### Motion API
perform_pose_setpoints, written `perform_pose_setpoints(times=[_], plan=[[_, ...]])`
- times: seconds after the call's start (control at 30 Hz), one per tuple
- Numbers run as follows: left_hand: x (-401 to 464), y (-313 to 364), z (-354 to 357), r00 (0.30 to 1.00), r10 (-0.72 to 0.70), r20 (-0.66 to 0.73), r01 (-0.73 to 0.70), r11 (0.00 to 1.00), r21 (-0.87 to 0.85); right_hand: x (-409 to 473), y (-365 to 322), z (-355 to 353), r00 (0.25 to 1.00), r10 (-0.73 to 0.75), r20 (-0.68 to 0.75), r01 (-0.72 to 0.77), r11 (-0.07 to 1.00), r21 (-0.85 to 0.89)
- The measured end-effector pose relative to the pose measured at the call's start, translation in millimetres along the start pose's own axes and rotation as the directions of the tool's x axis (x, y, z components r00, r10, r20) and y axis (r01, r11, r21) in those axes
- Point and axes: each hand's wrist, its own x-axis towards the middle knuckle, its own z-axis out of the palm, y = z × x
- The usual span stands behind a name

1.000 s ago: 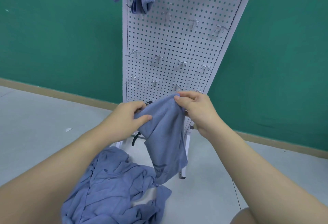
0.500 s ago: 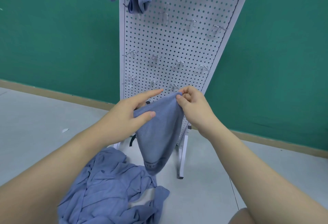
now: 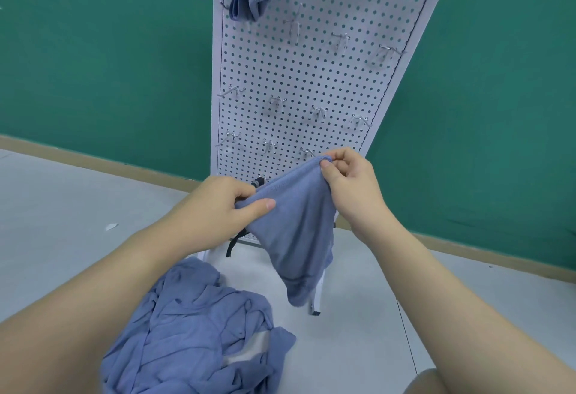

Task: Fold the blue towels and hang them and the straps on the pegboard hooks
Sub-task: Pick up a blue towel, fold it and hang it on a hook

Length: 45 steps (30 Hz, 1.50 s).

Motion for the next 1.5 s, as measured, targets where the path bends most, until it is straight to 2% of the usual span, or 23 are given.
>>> perform_pose_setpoints(times=[0.1,0.2,0.27,0.33,0.37,0.4,0.43,0.47,0.5,0.53,0.6,0.7,0.8,0.97,1.03,1.1,1.2,1.37,1.43,1.5], plan=[[4.3,2.7,-0.7,0.993,-0.039,-0.109,0.038,0.999,-0.009,5.2,-0.7,-2.8,0.999,0.000,-0.048,-0.001,1.000,-0.014],[4.7,8.7,2.6,0.969,-0.011,-0.248,-0.010,0.997,-0.083,4.8,-3.6,-0.3,0.997,0.010,-0.072,-0.010,1.000,0.003],[1.6,18.1,4.9,0.897,0.001,-0.442,-0.120,0.963,-0.242,2.7,-4.5,4.4,0.998,0.038,-0.050,-0.035,0.998,0.057],[-1.2,30.7,5.1,0.782,-0.067,-0.619,-0.200,0.915,-0.351,-2.0,-6.3,12.7,0.999,0.048,0.024,-0.051,0.989,0.141],[-1.0,33.3,5.8,0.782,-0.126,-0.610,-0.196,0.880,-0.433,-3.8,-6.5,18.1,0.997,0.047,0.060,-0.056,0.984,0.170],[-0.2,33.4,6.6,0.840,-0.199,-0.504,-0.144,0.815,-0.562,-5.8,-6.9,23.1,0.995,0.056,0.082,-0.070,0.980,0.188],[1.7,30.8,8.7,0.916,-0.263,-0.302,-0.029,0.709,-0.705,-7.4,-6.5,27.9,0.993,0.076,0.087,-0.092,0.975,0.201],[3.6,24.1,12.9,0.950,-0.302,-0.077,0.128,0.603,-0.787,-8.8,-5.1,31.5,0.991,0.109,0.083,-0.125,0.969,0.211],[4.5,18.0,16.5,0.941,-0.329,0.082,0.260,0.545,-0.797,-9.8,-3.0,34.2,0.986,0.148,0.073,-0.160,0.963,0.218],[6.4,12.2,19.2,0.923,-0.358,0.137,0.326,0.543,-0.774,-10.2,-0.8,35.9,0.981,0.184,0.061,-0.193,0.956,0.223],[10.6,6.3,21.9,0.907,-0.408,0.100,0.337,0.563,-0.755,-9.5,3.4,35.3,0.971,0.236,0.035,-0.238,0.945,0.224],[13.7,9.2,20.6,0.902,-0.432,-0.009,0.261,0.564,-0.784,-7.8,6.5,30.7,0.962,0.274,-0.005,-0.269,0.947,0.175],[14.6,10.2,23.2,0.876,-0.470,-0.108,0.231,0.605,-0.762,-7.5,5.5,28.8,0.959,0.285,-0.012,-0.280,0.947,0.157],[12.1,25.6,21.6,0.866,-0.444,-0.231,0.150,0.671,-0.726,-3.4,2.0,19.2,0.938,0.343,-0.056,-0.318,0.913,0.256],[9.0,35.6,19.7,0.883,-0.403,-0.240,0.106,0.670,-0.735,-0.7,-0.5,14.2,0.937,0.342,0.074,-0.344,0.863,0.371],[6.1,45.6,16.2,0.902,-0.349,-0.254,0.051,0.670,-0.741,-1.1,-6.5,8.4,0.912,0.283,0.298,-0.400,0.776,0.487],[7.2,55.1,10.5,0.912,-0.302,-0.279,-0.001,0.678,-0.735,-6.1,-17.3,-0.5,0.832,0.210,0.514,-0.479,0.740,0.472],[14.6,60.5,5.1,0.911,-0.318,-0.264,0.031,0.689,-0.724,-5.5,-16.0,-15.2,0.818,0.121,0.563,-0.415,0.801,0.432],[19.6,63.0,0.0,0.904,-0.313,-0.289,0.021,0.711,-0.703,-3.5,-15.6,-16.5,0.856,0.093,0.509,-0.377,0.786,0.490],[25.4,64.2,-5.3,0.916,-0.284,-0.284,0.017,0.733,-0.680,-1.4,-17.4,-17.7,0.919,0.094,0.383,-0.313,0.764,0.564]])
